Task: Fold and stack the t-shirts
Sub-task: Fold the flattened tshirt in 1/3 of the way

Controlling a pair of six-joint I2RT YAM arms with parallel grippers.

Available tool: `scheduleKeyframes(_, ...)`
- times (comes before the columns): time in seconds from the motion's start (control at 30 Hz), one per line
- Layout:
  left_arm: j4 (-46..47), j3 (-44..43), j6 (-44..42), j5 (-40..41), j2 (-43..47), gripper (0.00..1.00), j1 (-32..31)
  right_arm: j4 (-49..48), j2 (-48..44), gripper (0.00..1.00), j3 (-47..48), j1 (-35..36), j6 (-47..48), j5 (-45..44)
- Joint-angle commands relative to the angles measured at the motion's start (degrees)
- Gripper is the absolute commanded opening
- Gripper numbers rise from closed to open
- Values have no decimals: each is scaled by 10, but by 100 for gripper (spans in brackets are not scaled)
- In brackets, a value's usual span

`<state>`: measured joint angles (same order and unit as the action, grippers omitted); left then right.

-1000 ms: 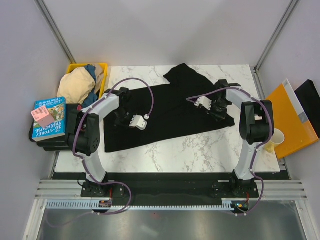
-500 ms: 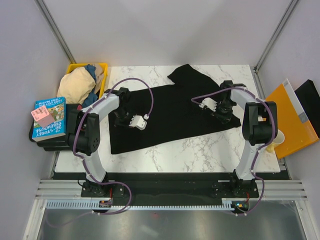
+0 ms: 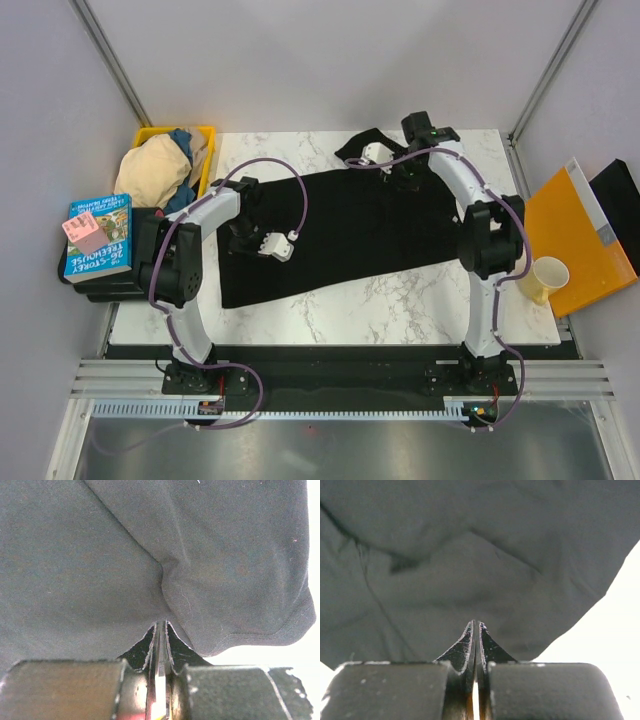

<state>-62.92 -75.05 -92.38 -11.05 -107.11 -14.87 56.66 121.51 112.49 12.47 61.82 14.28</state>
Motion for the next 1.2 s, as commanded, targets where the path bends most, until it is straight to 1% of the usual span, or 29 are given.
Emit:
scheduleKeyframes(0.0,-10,-15,-1,1,0,12,-1,-15,58,0,10,9,-13,14)
scheduleKeyframes(0.27,-10,-6,4,-4,1,12,-2,-54,101,0,-8,26,-27,23)
scheduleKeyframes(0.67,-12,-14,5,-1,-8,11,-2,-64,69,0,-21,44,-19,32)
scheduleKeyframes(0.87,-12,-21,4,-4,-13,11,-3,-65,71,0,-26,57,-21,38)
scheduleKeyframes(1.17,-12,-19,5,-7,-15,11,-4,-95,65,0,-32,63,-10,4)
